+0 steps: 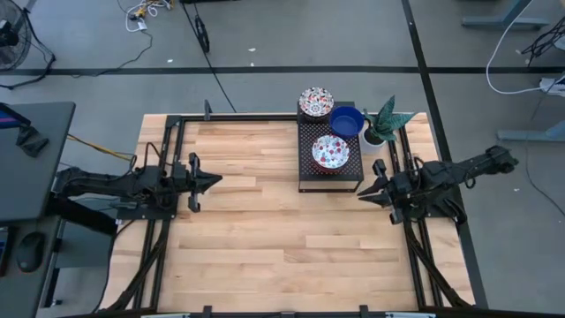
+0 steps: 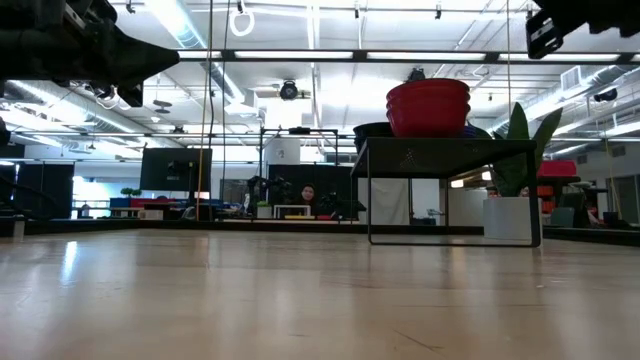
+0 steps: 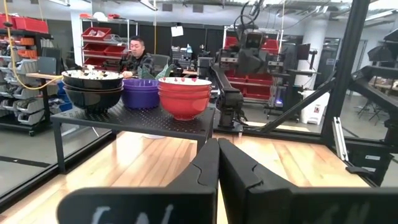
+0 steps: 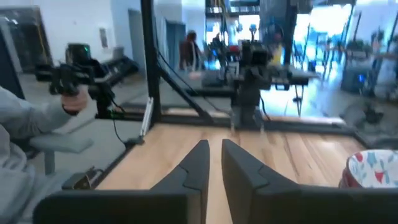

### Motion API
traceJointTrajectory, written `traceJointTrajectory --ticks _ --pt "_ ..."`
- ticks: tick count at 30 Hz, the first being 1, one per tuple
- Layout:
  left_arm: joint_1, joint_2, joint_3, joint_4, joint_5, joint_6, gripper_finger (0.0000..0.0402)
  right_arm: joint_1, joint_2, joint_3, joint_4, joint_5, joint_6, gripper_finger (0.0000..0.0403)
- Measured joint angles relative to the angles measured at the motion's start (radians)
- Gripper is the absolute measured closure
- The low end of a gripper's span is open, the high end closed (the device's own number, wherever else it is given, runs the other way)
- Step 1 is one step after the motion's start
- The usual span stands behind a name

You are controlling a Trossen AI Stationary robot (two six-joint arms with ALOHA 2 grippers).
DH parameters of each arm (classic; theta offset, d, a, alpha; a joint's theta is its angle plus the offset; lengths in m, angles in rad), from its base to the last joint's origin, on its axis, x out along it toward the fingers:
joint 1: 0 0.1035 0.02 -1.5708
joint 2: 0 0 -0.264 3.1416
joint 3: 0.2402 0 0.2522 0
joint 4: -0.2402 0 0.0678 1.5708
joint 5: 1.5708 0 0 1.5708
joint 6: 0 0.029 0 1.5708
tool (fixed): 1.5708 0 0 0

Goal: Pick & Place Mini bowls
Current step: Return to Home Position

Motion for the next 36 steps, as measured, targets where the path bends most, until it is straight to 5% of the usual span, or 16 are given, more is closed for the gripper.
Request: traceJointTrajectory --ticks 17,28,36 --pt "0.049 0.0 0.0 -0.036 -0.028 0.04 0.0395 -0.307 -0.273 -0.265 0.125 -0.129 0.094 0.0396" --pt "0.073 -0.025 0.0 -0.149 0.006 0.079 0.0397 -0.334 -0.275 -0.311 0.148 -0.136 0.166 0.0396" --pt "0.073 -0.196 0.0 -0.314 0.046 0.074 0.0398 -0.334 -0.274 -0.311 0.136 -0.136 0.175 0.0394"
